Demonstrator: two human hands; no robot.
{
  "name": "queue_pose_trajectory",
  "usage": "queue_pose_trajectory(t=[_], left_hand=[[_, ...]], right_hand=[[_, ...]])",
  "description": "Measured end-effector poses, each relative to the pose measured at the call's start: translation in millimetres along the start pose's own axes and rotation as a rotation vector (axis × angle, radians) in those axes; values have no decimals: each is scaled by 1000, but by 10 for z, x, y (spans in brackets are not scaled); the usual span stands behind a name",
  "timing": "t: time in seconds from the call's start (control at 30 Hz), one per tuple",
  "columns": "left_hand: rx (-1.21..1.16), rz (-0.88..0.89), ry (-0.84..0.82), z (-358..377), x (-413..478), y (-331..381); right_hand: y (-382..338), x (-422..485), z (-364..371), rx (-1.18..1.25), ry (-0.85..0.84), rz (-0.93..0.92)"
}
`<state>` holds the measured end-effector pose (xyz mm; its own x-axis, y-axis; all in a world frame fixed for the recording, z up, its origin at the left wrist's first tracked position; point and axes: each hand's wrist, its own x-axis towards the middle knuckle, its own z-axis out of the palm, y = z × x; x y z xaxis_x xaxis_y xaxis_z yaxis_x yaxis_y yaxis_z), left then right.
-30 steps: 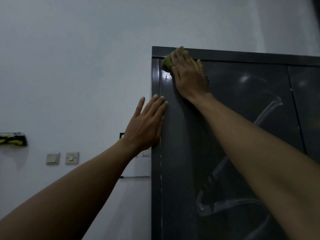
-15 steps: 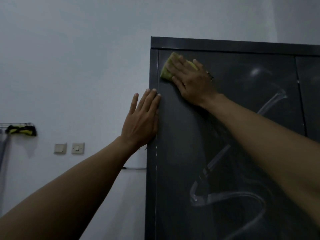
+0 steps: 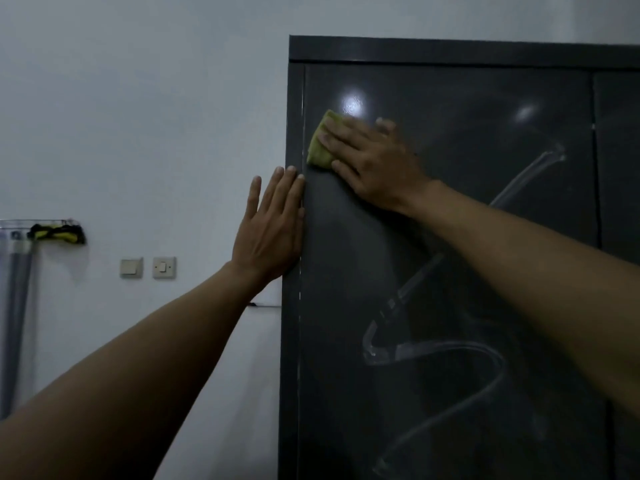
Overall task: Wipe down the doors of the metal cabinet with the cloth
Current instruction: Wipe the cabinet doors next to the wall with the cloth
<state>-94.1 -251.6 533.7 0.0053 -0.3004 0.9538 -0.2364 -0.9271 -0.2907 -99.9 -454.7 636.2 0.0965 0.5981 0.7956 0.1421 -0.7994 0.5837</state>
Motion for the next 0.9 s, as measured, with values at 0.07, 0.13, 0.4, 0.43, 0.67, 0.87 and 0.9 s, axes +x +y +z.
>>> queue_pose_trajectory(t=[0.07, 0.13, 0.4, 0.43, 0.67, 0.87, 0.9], left_hand=[[6, 1, 1, 2, 2, 6], [2, 11, 2, -2, 5, 5], [-57, -15, 29, 6, -108, 2], [-63, -21, 31, 9, -119, 7], [-113, -7, 19, 55, -208, -23], [-103, 24, -31, 76, -430, 12], [-97, 45, -45, 71, -474, 14]], right_hand=[[62, 102, -66, 22, -4, 35], [75, 141, -55, 22, -8, 68], [-187, -243, 97, -19, -20, -60], [-177, -255, 91, -6, -14, -31], [-523, -538, 152, 19, 24, -24], [-620, -777, 153, 6, 22, 53], [-689, -778, 157, 28, 45, 131]])
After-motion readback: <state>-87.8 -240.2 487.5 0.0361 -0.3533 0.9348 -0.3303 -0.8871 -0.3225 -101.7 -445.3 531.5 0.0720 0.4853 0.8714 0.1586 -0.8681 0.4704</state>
